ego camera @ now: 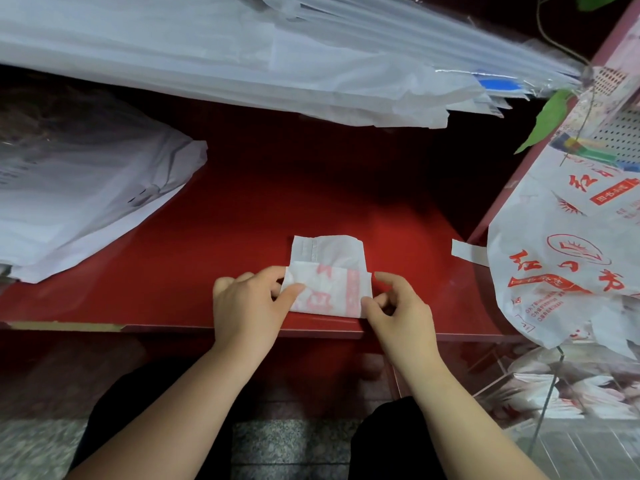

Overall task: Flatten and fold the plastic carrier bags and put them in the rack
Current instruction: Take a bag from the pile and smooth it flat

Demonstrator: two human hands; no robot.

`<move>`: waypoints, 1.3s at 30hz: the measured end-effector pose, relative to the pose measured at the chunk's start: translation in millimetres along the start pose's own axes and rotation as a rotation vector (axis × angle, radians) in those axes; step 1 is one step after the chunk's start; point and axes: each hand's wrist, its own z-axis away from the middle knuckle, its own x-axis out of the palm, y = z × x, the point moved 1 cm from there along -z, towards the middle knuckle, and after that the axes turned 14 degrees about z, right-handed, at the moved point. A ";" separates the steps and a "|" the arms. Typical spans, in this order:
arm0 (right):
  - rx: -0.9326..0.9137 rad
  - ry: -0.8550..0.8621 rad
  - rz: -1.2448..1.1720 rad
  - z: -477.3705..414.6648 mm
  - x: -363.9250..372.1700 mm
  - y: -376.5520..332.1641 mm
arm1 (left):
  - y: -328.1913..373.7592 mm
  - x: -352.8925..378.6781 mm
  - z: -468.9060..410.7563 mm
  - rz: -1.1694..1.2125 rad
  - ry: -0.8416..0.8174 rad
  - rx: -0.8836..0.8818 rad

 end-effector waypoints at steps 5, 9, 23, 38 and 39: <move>-0.082 0.041 0.212 -2.4 4.4 -0.4 | 4.3 2.2 -7.3 -0.142 -0.109 -0.027; -0.105 0.078 0.338 -4.5 5.6 -3.1 | 4.3 0.8 -5.8 -0.202 -0.172 0.040; -0.744 -0.010 0.429 22.0 -5.3 29.0 | -28.1 -17.3 29.1 -0.112 -0.536 0.575; 0.039 -0.042 0.052 -14.8 5.4 -11.2 | 0.5 -9.3 -3.0 0.211 -0.120 -0.245; 0.051 -0.034 0.092 -15.6 7.0 -13.6 | 2.7 -8.0 -3.4 0.152 -0.121 -0.234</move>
